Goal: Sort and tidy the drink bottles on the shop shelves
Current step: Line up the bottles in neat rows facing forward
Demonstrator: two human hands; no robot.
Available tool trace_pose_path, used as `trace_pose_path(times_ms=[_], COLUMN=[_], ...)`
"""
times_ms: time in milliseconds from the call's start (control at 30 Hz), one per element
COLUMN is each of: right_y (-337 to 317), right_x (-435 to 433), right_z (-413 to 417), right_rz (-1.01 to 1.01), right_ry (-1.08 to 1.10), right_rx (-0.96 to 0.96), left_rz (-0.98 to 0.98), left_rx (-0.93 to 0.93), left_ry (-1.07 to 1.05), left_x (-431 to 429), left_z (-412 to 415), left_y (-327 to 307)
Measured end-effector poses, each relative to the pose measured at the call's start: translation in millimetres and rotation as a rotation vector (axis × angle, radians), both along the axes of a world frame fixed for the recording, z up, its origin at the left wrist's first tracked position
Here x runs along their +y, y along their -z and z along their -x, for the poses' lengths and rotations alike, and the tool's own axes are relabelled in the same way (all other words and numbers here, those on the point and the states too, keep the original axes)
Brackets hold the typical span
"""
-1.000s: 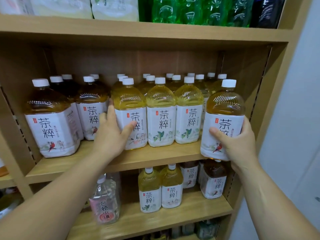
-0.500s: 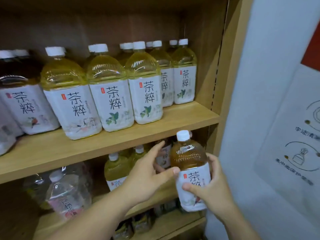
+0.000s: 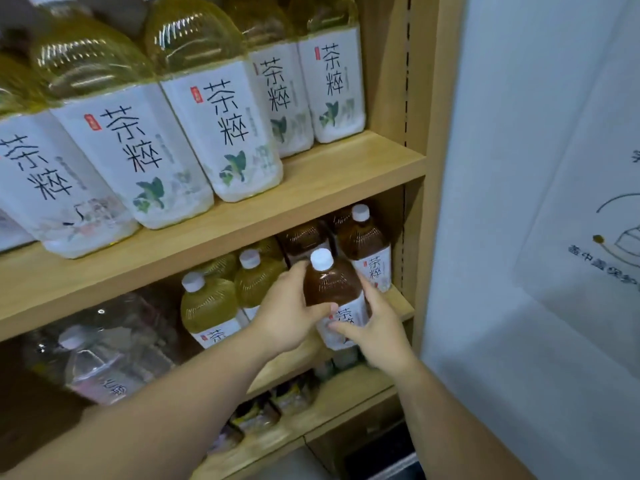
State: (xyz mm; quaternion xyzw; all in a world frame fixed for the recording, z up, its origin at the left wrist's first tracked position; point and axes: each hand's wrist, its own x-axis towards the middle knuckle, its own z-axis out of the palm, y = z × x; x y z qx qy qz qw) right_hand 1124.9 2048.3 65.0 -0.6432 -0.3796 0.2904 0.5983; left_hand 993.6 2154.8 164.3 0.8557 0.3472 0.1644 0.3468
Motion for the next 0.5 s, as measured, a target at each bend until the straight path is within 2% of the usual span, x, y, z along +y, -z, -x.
trace_pose_path(times_ms=[167,367,500], right_y=[12.8,25.0,29.7], right_x=[12.9,21.2,36.1], right_z=[4.9,20.0,21.8], right_rz=[0.057,0.136,0.106], right_ry=[0.124,0.324,0.384], right_rx=[-0.081,-0.155,-0.141], left_rz=[-0.063,-0.324,-0.483], left_rx=[-0.007,0.055,0.149], left_ry=[-0.087,-0.073,-0.051], left_x=[3.9,14.8,19.0], left_z=[-12.2,-14.1,-13.7], left_y=[8.7,7.2,4.4])
